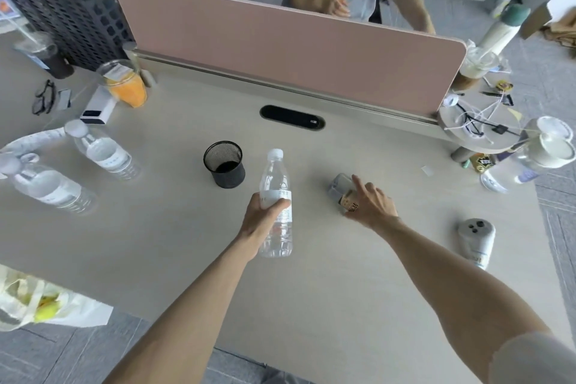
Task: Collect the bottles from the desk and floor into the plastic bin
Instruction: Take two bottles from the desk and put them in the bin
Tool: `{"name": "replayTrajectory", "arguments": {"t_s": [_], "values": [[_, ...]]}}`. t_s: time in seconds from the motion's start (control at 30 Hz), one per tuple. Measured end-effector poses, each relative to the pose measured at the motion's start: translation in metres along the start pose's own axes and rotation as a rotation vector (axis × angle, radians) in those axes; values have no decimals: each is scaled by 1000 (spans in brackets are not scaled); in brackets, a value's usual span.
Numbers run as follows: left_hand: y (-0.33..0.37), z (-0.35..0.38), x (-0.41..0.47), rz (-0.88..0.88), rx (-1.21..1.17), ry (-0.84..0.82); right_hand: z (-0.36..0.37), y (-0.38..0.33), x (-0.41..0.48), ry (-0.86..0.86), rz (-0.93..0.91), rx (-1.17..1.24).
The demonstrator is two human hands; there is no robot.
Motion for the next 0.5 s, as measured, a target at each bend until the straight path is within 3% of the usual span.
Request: {"name": "replayTrajectory", "arguments": {"t_s": [0.1,0.27,0.5], "values": [[5,2,6,17,23,-15,-11,-4,-9,-11,104,214],[11,13,8,8,46,-60,-38,-9,-62,175,270,737],[9,78,-22,-1,114,-230,-45,19,-154,273,411,1290]]}}
Point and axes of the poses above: each hand's wrist, its own x-axis towards the middle knuckle, its own z-axis out of the palm, y = z × x, the point moved 3 cm from there along x, towards the middle knuckle, and after that the axes turned 11 degrees about -x, right-handed, at the moved point
